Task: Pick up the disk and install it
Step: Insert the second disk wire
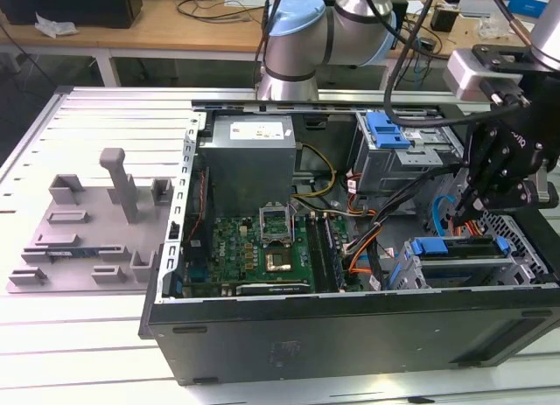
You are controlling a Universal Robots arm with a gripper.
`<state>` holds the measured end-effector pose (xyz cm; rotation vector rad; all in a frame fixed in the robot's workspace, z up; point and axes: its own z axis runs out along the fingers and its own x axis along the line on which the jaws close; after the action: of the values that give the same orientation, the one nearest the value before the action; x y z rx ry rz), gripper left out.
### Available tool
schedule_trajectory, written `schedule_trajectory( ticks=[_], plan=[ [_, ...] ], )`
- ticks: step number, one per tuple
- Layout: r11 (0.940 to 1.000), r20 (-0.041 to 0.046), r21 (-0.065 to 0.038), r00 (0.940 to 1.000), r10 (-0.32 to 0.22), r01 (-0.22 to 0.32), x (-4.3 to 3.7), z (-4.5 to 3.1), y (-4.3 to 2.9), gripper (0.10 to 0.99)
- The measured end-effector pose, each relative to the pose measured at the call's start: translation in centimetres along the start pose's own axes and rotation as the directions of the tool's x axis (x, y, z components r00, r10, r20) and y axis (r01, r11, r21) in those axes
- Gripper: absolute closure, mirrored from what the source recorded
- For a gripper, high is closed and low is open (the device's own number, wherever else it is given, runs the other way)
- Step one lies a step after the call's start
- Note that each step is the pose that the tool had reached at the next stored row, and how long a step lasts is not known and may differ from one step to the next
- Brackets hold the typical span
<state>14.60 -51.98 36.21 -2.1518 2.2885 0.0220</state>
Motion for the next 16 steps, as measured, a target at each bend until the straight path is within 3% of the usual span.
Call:
schedule_trajectory(
  ticks=[3,5,9,16],
  plan=[
    [1.0,0.0034,0.004,1.0,-0.003,0.003,0.84,0.0,0.1,0.925],
    [1.0,0.017,0.008,0.9998,-0.004,0.004,1.27,0.0,0.11,0.925],
    [0.9999,0.0343,0.014,0.9994,-0.007,0.007,1.69,0.02,0.21,0.925],
    [0.9999,0.0376,0.014,0.9993,-0.008,0.007,1.95,0.02,0.29,0.925]
  ],
)
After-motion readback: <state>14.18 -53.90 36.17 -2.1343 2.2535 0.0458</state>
